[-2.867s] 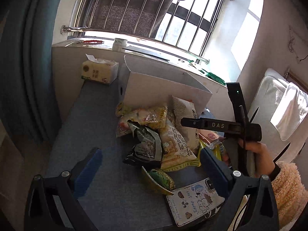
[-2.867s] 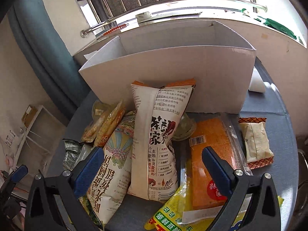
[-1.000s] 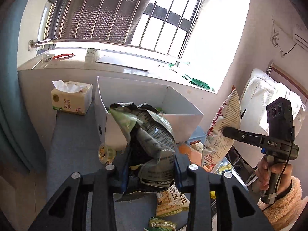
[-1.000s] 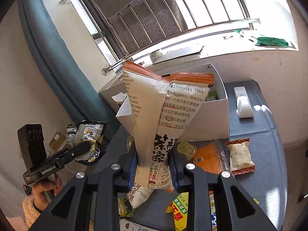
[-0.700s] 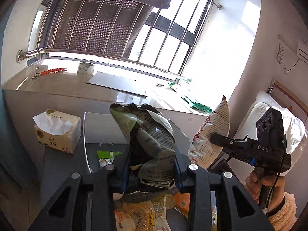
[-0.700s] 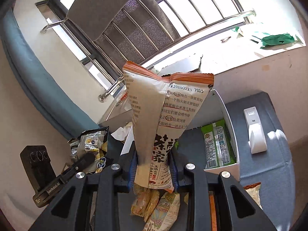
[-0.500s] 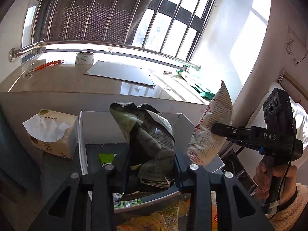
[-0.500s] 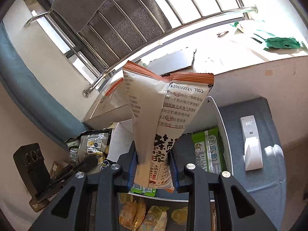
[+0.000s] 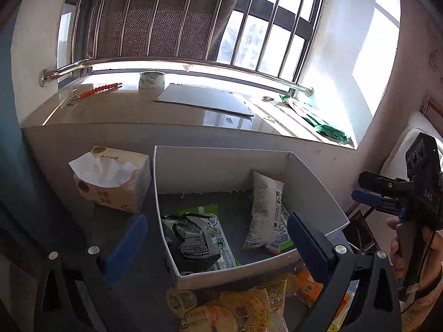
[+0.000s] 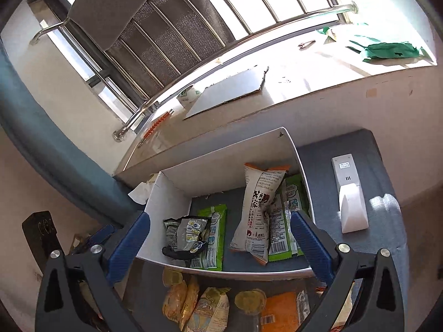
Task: Organize snacks
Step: 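Grasp the orange cake pack with the right gripper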
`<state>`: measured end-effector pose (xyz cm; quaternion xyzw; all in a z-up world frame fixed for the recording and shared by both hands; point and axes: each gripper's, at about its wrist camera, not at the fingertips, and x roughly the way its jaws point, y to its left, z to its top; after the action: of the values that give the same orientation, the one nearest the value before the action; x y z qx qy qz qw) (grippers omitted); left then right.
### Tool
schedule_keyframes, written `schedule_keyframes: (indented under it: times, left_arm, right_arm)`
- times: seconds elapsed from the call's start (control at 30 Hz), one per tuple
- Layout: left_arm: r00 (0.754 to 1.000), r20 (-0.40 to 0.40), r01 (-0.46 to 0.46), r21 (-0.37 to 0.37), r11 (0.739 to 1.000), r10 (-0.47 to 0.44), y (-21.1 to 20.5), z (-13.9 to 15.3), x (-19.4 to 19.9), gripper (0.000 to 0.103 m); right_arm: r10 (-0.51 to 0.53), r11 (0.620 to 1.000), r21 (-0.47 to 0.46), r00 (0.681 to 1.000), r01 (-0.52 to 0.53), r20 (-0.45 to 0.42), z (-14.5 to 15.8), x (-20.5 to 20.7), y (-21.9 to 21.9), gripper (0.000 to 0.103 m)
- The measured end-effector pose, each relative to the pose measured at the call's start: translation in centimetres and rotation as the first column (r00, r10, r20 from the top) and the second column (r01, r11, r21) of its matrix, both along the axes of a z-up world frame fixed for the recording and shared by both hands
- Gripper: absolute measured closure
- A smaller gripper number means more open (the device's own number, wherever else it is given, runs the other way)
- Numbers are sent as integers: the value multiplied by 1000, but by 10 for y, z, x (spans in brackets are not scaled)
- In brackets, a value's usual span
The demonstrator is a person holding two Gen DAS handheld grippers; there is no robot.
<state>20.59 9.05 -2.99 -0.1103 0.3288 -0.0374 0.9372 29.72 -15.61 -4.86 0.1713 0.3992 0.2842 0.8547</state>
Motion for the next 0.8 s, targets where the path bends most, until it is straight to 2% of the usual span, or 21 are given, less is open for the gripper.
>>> schedule_keyframes:
  times: [0.2, 0.33, 0.47, 0.53, 0.63, 0.8]
  left_arm:
    - [999, -5, 48, 50, 998, -48, -17, 0, -56, 0]
    - [996, -40, 82, 54, 995, -80, -31, -15, -91, 0]
    - [990, -48, 136, 56, 989, -134, -47, -29, -118, 0]
    - [986, -73, 159, 94, 983, -153, -53, -36, -127, 0]
    - [983, -93, 172, 127, 977, -161, -57, -44, -143, 0]
    - [984, -95, 163, 109, 981, -153, -57, -54, -165, 0]
  right_arm:
    - [85, 995, -52, 994, -82, 67, -1, -68, -16, 0]
    - [78, 995, -66, 989, -70, 127, -13, -117, -37, 0]
    - [8, 997, -78, 996, -2, 85, -34, -152, -58, 0]
    - [-24, 995, -93, 998, 30, 64, -43, -168, -69, 0]
    - [-58, 983, -169, 997, 66, 51, -54, -189, -78, 0]
    - [-39, 980, -194, 999, 43, 27, -65, -210, -76, 0]
